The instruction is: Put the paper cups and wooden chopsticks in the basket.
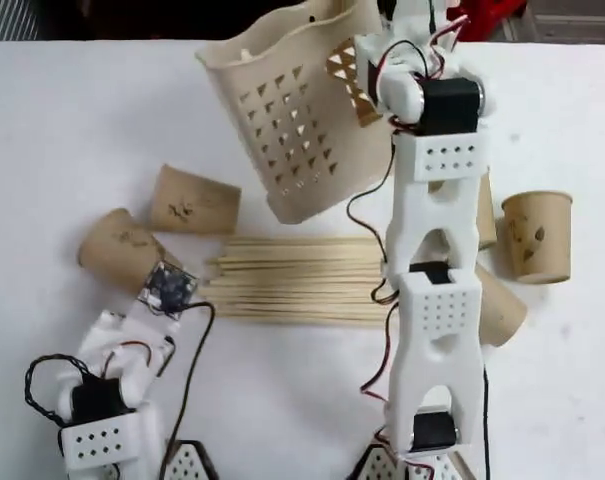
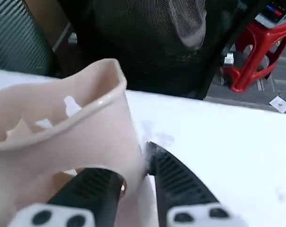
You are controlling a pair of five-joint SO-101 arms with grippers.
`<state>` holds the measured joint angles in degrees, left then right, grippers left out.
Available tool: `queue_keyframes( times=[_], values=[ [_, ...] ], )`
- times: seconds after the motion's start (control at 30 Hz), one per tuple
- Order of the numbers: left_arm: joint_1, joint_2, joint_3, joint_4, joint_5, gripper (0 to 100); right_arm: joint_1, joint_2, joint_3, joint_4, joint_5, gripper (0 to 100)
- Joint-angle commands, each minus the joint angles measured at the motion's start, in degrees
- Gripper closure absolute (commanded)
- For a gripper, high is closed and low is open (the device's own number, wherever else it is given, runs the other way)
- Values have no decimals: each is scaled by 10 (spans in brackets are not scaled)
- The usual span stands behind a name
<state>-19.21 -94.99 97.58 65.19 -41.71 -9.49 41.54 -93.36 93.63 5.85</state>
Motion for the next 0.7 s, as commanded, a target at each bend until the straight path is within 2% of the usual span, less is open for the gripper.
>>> queue_keyframes(
  times=[0.0,0.37,0.5,0.67],
  values=[
    [-3,1,-3,2,-5,789,1,-39,-21,51,18,981],
    [-2,1,-3,2,-5,789,23,-59,11,60,23,982],
    [-2,1,-3,2,-5,789,22,-105,172,58,24,982],
    [-2,1,-3,2,-5,789,15,-254,371,50,55,981]
  ],
)
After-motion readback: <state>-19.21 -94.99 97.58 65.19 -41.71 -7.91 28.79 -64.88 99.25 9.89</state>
